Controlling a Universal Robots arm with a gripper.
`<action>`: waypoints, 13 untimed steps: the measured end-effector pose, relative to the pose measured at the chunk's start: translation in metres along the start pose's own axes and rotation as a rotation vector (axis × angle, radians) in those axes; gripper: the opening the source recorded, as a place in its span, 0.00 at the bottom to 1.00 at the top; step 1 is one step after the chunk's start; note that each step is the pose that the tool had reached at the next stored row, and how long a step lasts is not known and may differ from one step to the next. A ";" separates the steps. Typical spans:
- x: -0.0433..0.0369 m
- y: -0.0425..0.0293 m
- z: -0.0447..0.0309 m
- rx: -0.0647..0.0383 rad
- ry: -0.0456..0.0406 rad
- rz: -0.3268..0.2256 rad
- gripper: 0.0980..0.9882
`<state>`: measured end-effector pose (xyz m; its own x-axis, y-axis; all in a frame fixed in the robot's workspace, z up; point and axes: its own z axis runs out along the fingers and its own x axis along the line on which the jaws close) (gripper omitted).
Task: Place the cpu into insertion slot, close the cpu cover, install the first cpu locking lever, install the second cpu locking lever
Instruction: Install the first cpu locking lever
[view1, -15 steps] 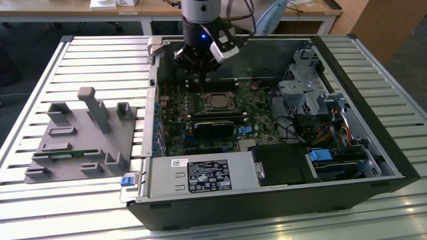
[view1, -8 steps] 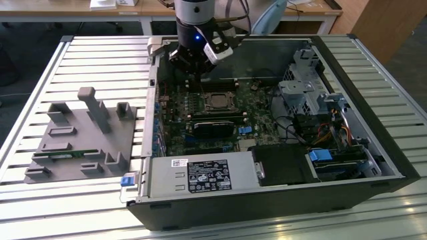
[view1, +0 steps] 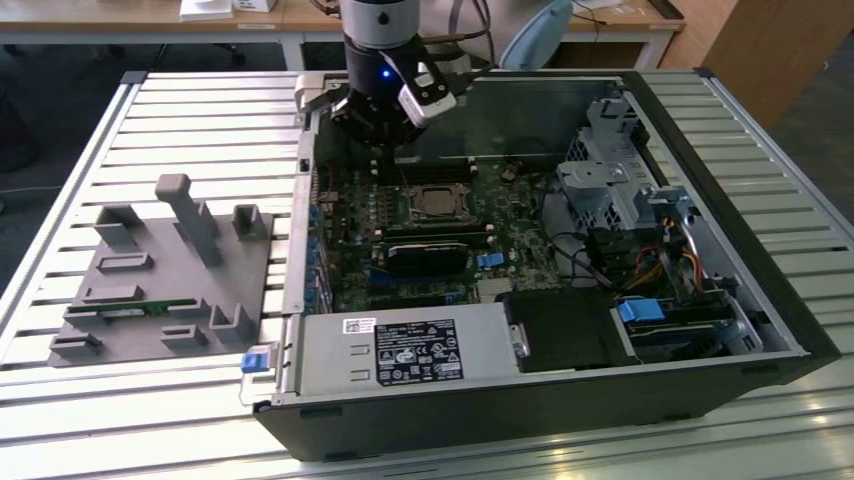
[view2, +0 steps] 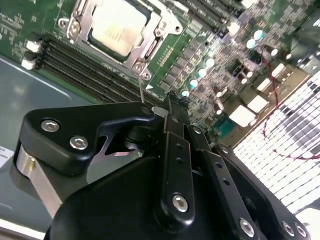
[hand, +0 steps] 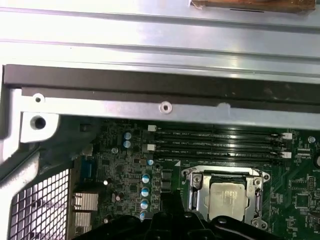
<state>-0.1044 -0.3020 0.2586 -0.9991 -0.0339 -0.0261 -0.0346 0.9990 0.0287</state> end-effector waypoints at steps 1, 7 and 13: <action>0.0001 0.0023 0.0007 0.000 0.0000 0.000 0.01; 0.0000 0.0132 0.0053 0.000 0.0000 0.000 0.01; -0.0090 0.0145 0.0062 0.000 0.0000 0.000 0.01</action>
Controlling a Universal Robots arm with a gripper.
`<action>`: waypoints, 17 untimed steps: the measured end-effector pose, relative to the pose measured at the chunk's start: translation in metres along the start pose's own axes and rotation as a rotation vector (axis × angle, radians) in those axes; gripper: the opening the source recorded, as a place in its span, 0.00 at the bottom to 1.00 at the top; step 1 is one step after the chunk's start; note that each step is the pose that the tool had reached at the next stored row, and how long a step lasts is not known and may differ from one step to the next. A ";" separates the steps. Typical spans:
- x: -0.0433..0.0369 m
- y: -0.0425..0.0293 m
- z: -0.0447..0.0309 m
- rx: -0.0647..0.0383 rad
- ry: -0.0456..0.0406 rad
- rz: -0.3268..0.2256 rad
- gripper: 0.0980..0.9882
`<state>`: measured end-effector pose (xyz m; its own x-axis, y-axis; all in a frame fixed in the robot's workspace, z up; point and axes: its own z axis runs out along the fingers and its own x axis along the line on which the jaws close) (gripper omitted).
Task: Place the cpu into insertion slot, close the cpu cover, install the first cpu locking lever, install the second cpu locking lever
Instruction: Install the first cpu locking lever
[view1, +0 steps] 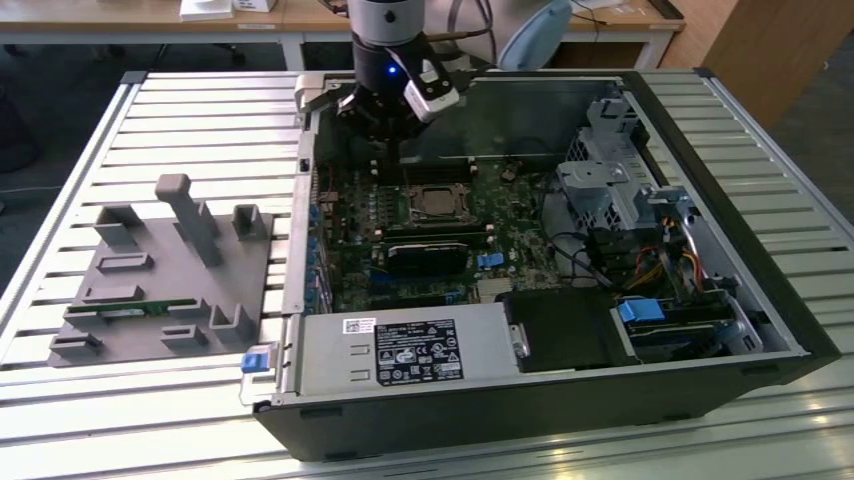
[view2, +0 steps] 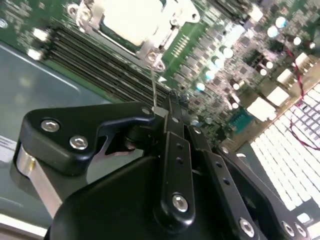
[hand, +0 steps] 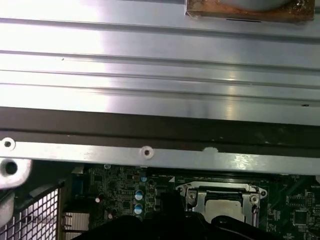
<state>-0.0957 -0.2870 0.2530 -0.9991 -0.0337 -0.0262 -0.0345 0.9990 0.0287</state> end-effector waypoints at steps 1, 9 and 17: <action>-0.0033 -0.0001 0.0001 0.000 0.0000 0.000 0.01; -0.0393 -0.0014 0.0031 0.000 0.0041 0.000 0.01; -0.0442 -0.0016 0.0066 -0.018 0.0041 0.003 0.01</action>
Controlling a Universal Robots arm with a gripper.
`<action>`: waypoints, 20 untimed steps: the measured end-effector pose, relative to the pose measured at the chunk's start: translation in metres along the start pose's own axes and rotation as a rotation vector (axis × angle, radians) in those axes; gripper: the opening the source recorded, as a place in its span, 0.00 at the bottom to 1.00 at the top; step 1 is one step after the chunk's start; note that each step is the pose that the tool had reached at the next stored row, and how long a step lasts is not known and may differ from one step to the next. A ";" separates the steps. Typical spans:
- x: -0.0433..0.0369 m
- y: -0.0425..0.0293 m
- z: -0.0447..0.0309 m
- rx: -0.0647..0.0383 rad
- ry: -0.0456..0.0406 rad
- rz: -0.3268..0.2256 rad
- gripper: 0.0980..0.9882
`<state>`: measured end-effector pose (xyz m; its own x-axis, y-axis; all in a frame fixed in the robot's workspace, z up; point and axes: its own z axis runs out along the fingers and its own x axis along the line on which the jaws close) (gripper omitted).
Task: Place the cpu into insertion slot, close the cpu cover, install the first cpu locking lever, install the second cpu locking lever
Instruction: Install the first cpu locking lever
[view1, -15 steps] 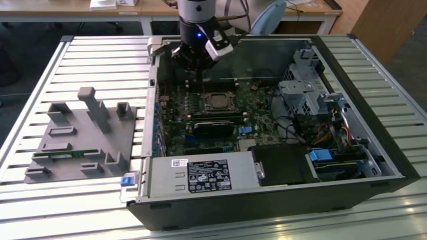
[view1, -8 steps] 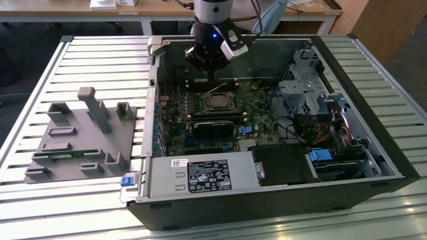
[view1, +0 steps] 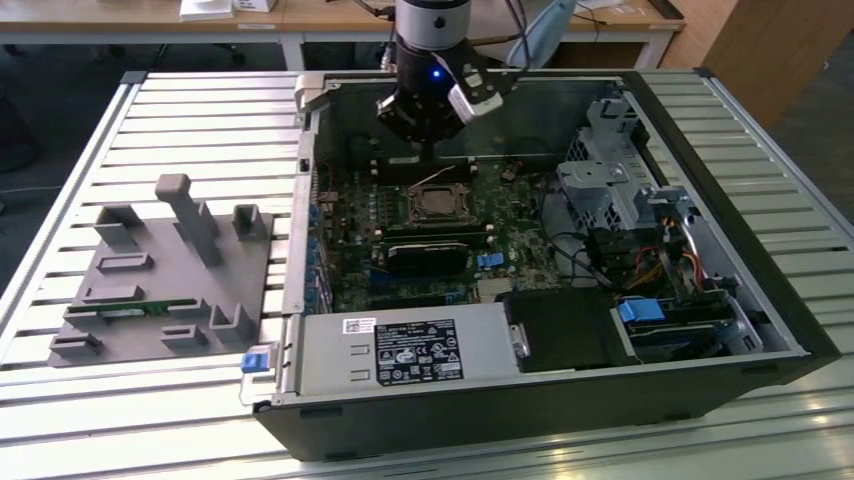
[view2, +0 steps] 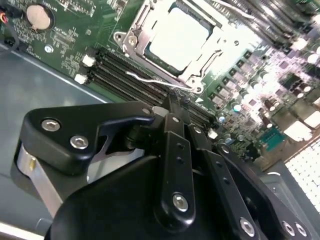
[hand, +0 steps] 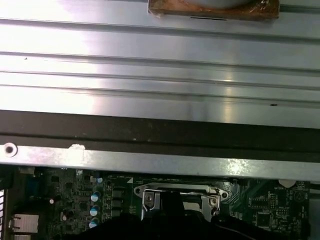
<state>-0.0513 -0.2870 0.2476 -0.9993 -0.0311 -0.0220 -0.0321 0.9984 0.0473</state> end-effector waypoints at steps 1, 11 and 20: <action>0.0001 0.0000 0.0010 -0.002 -0.0002 0.000 0.01; -0.0039 -0.0006 0.0086 -0.017 -0.0003 0.004 0.01; -0.0081 -0.0009 0.0147 -0.017 -0.0004 0.007 0.01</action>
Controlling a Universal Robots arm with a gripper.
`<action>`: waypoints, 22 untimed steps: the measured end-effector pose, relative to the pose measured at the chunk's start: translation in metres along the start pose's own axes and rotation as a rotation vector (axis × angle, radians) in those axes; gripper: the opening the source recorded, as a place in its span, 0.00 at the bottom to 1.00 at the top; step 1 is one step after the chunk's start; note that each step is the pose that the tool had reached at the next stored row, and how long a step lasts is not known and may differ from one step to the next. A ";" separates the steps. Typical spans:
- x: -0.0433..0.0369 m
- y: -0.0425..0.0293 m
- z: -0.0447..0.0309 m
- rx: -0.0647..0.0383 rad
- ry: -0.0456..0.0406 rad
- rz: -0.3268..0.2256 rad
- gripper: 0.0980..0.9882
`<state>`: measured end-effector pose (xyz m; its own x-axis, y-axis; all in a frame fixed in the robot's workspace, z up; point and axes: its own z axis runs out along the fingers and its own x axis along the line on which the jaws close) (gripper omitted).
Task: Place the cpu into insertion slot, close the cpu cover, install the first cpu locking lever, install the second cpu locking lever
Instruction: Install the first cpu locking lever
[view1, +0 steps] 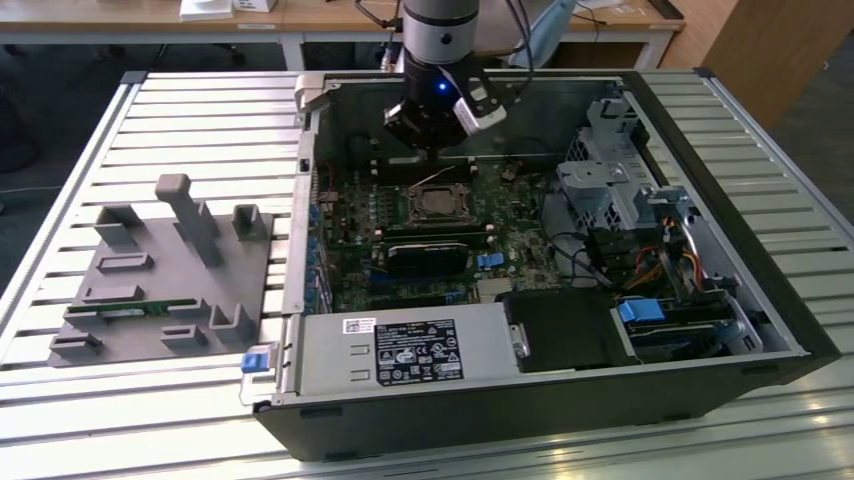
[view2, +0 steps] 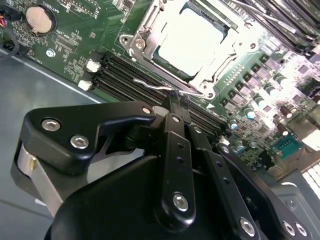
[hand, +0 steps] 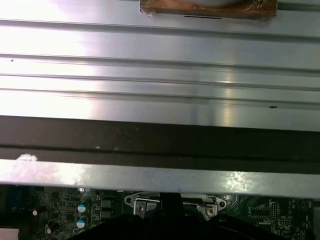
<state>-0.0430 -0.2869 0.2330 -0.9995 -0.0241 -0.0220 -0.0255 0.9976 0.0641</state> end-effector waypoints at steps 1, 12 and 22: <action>-0.0008 -0.0001 0.0007 0.000 0.0000 0.000 0.01; -0.0071 -0.0004 0.0081 0.000 0.0000 0.000 0.01; -0.0128 0.0006 0.0126 0.000 0.0003 0.000 0.01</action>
<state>-0.0299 -0.2852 0.2207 -0.9995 -0.0241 -0.0217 -0.0255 0.9976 0.0642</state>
